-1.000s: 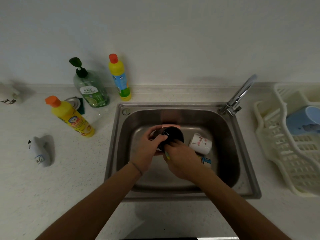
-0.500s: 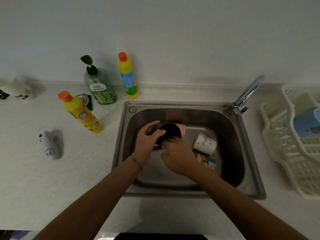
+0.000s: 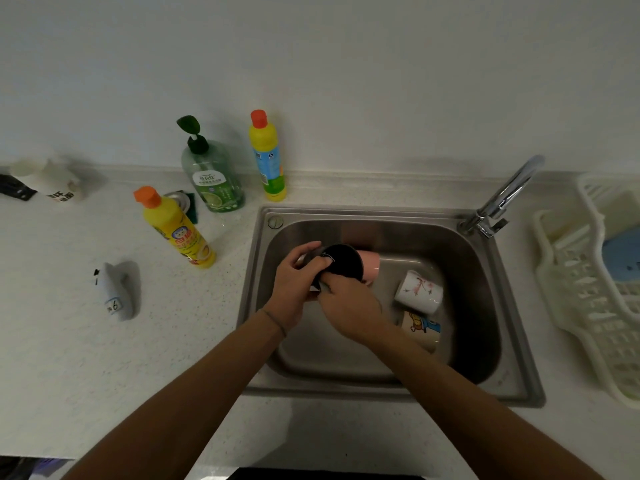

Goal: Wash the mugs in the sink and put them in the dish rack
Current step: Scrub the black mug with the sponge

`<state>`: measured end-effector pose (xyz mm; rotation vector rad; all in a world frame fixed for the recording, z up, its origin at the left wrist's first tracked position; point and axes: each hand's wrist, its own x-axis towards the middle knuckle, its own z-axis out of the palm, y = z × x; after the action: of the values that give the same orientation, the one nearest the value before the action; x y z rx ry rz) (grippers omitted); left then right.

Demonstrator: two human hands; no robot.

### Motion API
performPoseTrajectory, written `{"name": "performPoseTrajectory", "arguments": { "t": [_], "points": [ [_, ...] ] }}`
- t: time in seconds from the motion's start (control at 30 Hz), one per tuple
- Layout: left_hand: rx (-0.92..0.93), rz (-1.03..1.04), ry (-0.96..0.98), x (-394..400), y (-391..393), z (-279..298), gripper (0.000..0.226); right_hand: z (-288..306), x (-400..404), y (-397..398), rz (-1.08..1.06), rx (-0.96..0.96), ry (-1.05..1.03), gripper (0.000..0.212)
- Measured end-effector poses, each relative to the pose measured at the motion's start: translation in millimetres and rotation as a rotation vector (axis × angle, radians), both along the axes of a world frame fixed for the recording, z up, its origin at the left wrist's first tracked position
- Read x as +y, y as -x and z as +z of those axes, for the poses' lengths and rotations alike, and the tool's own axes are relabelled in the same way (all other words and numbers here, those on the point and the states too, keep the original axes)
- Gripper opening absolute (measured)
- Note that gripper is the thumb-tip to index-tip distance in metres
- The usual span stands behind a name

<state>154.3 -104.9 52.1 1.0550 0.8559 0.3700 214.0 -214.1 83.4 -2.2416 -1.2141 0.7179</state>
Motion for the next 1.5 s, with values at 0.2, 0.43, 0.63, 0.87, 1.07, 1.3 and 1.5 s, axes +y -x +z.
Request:
{"name": "performPoseTrajectory", "arguments": {
  "t": [0.2, 0.43, 0.63, 0.87, 1.07, 1.3, 1.5],
  "points": [
    [0.005, 0.011, 0.037, 7.2, 0.9, -2.6, 0.033, -16.7, -3.7, -5.7, 0.119, -0.369, 0.041, 0.053],
    [0.046, 0.009, 0.076, 5.9, -2.2, -9.0, 0.032, -24.4, -9.3, -15.1, 0.146, -0.394, 0.041, 0.043],
    [0.112, -0.007, 0.054, 2.5, -10.4, -11.3, 0.033, -26.4, 1.3, -7.5, 0.006, -0.156, 0.018, 0.042],
    [0.148, -0.009, 0.038, 3.0, -10.7, -15.3, 0.031, -35.6, 5.9, -2.8, -0.027, -0.134, -0.006, 0.043],
    [0.125, -0.010, 0.097, 5.3, -3.6, -15.4, 0.029, -42.8, -5.7, -14.8, 0.133, -0.320, 0.038, 0.040],
    [0.216, -0.150, 0.133, 19.7, -2.0, -12.2, 0.017, -41.1, -11.0, -21.7, 0.250, -0.389, 0.017, 0.023],
    [0.049, -0.083, 0.207, 16.0, -4.6, -13.2, 0.047, -33.7, -3.3, -23.9, 0.148, -0.442, -0.046, 0.020]
  ]
}}
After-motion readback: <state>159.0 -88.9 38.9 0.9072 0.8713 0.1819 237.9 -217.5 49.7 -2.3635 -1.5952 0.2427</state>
